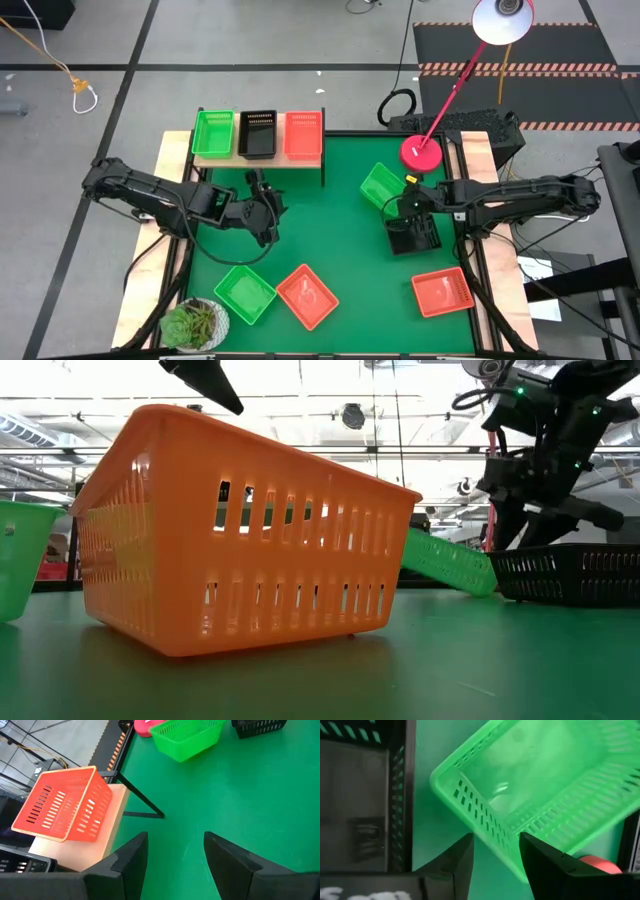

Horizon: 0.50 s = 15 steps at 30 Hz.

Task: Stack baskets on shelf by color
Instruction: Stack the top green basket on top of the other green basket on the shelf

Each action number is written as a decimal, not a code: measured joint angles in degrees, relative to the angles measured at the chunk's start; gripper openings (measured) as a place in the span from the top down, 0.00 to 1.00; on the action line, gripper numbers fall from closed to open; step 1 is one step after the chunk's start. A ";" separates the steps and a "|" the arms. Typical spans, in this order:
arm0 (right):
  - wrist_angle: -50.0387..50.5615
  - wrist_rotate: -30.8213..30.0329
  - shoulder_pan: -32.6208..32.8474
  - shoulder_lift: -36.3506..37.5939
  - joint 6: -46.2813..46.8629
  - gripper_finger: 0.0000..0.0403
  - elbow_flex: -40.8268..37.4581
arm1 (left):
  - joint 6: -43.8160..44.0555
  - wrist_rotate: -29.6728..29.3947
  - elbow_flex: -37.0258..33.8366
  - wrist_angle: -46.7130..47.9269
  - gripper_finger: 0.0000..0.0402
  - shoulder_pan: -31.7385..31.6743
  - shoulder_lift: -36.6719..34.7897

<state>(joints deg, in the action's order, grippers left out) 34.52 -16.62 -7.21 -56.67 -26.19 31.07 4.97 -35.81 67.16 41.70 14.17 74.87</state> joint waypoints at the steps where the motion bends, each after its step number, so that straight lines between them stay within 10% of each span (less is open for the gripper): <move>1: -0.04 0.16 -0.29 -0.02 -0.40 0.64 -0.09 | 0.00 0.00 0.00 0.00 0.51 0.00 0.00; 15: -2.48 0.26 -0.45 -3.35 -3.66 0.77 -0.13 | -1.12 -0.02 0.00 -1.57 0.51 0.00 0.00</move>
<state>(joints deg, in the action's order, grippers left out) 32.04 -16.36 -7.66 -60.02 -29.85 30.94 3.85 -35.83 67.16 40.12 14.17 74.87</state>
